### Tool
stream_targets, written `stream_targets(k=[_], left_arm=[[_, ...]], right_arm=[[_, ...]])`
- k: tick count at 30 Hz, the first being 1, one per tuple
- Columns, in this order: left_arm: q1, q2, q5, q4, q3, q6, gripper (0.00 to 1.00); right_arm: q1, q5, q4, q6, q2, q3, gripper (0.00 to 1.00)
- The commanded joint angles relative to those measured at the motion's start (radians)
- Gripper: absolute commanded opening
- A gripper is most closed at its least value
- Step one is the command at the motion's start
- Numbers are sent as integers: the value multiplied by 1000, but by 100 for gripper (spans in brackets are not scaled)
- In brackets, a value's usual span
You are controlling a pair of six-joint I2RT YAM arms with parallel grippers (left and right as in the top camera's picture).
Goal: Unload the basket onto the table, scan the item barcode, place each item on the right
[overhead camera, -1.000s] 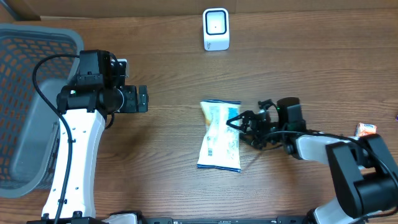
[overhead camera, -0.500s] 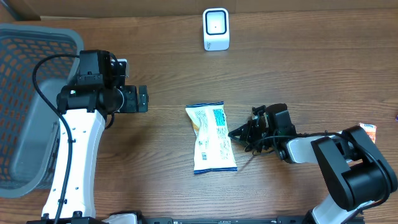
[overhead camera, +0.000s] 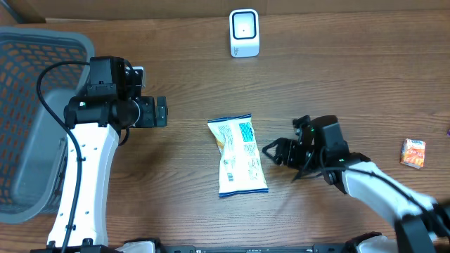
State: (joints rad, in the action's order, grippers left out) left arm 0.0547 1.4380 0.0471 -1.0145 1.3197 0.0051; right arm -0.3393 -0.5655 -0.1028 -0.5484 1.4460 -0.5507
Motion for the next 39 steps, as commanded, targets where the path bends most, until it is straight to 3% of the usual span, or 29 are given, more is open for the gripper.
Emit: stream_targets(k=[1, 4, 11, 16, 20, 31, 39], left_arm=[[4, -7, -6, 1, 4, -9, 100], [4, -7, -6, 1, 4, -9, 100], [4, -7, -6, 1, 4, -9, 100], [4, -7, -6, 1, 4, -9, 100], [4, -7, -6, 1, 4, -9, 100], [4, -7, -6, 1, 4, -9, 100], [4, -7, -6, 1, 4, -9, 100]], right_arm=[[-109, 340, -203, 240, -86, -130, 100], [-167, 461, -308, 270, -60, -204, 100], [-180, 377, -288, 344, 111, -345, 100], [-148, 164, -253, 455, 254, -427, 100], [-143, 73, -279, 463, 355, -481, 100], [-148, -6, -334, 489, 397, -490, 100], [-179, 7, -276, 489, 502, -491, 100]])
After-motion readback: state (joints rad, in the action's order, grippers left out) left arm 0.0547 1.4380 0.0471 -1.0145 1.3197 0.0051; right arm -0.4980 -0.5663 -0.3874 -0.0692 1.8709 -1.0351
